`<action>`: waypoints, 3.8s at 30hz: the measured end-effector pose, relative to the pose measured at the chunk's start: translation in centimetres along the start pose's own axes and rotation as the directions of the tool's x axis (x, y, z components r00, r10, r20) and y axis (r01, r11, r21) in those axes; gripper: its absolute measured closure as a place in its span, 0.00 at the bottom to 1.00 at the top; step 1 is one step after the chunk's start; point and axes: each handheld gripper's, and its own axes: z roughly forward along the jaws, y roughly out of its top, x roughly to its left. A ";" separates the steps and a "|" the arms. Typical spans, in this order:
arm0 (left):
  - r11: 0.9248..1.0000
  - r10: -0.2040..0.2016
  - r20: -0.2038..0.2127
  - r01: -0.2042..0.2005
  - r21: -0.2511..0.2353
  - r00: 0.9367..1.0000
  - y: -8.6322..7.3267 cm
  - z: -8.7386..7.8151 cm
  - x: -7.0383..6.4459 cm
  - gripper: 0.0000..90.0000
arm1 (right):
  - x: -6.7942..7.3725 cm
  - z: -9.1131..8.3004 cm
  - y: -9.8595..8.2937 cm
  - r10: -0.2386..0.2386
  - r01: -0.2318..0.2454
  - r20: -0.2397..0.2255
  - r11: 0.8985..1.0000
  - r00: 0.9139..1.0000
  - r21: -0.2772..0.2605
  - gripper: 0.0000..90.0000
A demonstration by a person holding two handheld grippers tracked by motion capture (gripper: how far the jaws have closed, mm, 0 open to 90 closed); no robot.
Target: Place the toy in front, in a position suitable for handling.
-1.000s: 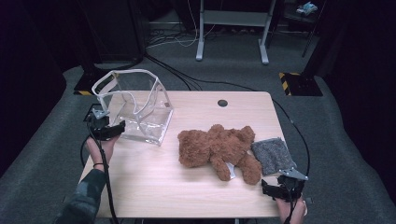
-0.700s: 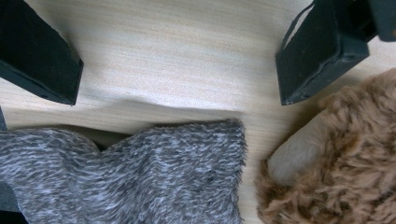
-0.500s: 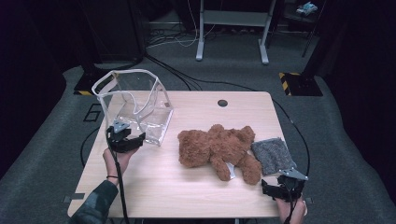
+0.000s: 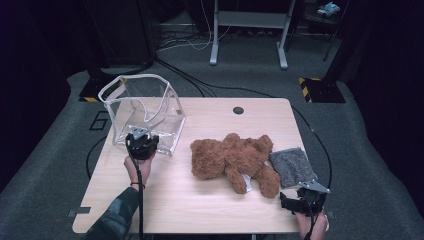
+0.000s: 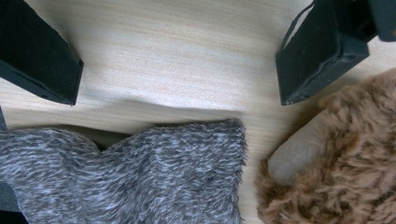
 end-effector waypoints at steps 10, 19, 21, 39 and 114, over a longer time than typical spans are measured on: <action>0.999 -0.038 -0.051 0.036 -0.034 0.998 0.6 1.1 -0.3 0.93 | 0.0 0.0 0.0 0.000 0.000 0.000 1.000 1.000 0.000 0.00; 0.998 -0.057 -0.087 0.054 -0.043 0.995 1.4 2.2 0.0 0.91 | 0.0 0.0 0.0 0.001 -0.001 0.002 1.000 1.000 -0.002 0.00; 0.997 -0.064 -0.093 0.061 -0.036 0.994 1.5 2.5 0.1 0.91 | 0.0 0.0 0.0 -0.001 0.001 0.002 1.000 1.000 -0.002 0.00; 0.995 -0.098 -0.139 0.096 -0.024 0.985 2.2 4.4 1.1 0.89 | -0.1 0.0 0.0 -0.006 0.006 0.001 1.000 1.000 -0.005 0.00; 0.990 -0.062 -0.080 0.071 0.118 0.995 7.9 8.9 2.9 0.70 | -0.1 0.0 0.0 -0.005 0.005 -0.001 1.000 1.000 -0.006 0.00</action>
